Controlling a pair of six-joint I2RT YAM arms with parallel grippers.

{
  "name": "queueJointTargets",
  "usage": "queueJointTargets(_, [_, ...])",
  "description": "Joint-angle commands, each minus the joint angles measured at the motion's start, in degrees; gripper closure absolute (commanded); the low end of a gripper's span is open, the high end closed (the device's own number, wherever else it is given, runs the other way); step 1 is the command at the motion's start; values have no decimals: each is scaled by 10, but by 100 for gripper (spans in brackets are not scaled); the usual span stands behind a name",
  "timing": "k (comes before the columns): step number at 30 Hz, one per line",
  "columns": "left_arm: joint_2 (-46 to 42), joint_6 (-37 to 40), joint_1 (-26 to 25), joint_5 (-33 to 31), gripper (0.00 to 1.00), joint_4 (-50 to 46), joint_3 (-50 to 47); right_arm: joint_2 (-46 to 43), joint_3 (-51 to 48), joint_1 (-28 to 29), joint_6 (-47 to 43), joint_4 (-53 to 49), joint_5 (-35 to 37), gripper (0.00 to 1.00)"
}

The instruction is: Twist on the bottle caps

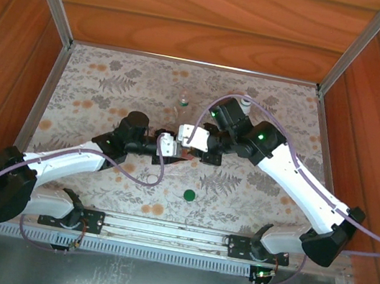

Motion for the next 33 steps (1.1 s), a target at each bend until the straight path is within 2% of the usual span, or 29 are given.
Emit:
queueJointTargets(1, [-4,7,-2,2,47,8,4,-11,-22,4,163,70,51,100])
queueJointTargets(5, [-4,8,-2,0,47,8,5,-10,-27,4,323,77,110,100])
queueJointTargets(9, [-4,7,-2,-7,47,8,4,-14,-41,4,478,80,131,100])
queueJointTargets(15, [-3,7,-1,-12,47,8,5,8,-10,4,657,-2,178,100])
queueJointTargets(19, [1,6,-2,-16,47,8,6,28,19,4,742,-55,191,100])
queueJointTargets(21, [1,6,-2,-15,47,8,6,32,25,4,743,-59,170,100])
queueJointTargets(23, [2,6,-2,-14,47,8,5,31,26,4,702,-49,144,93])
queueJointTargets(27, [-5,8,-2,-14,47,8,-2,15,20,4,534,-29,93,66])
queueJointTargets(31, [-15,-23,10,-3,47,8,-8,-34,2,4,412,8,115,42])
queueJointTargets(33, [-13,-62,33,33,47,8,-3,-69,-19,4,382,49,132,36])
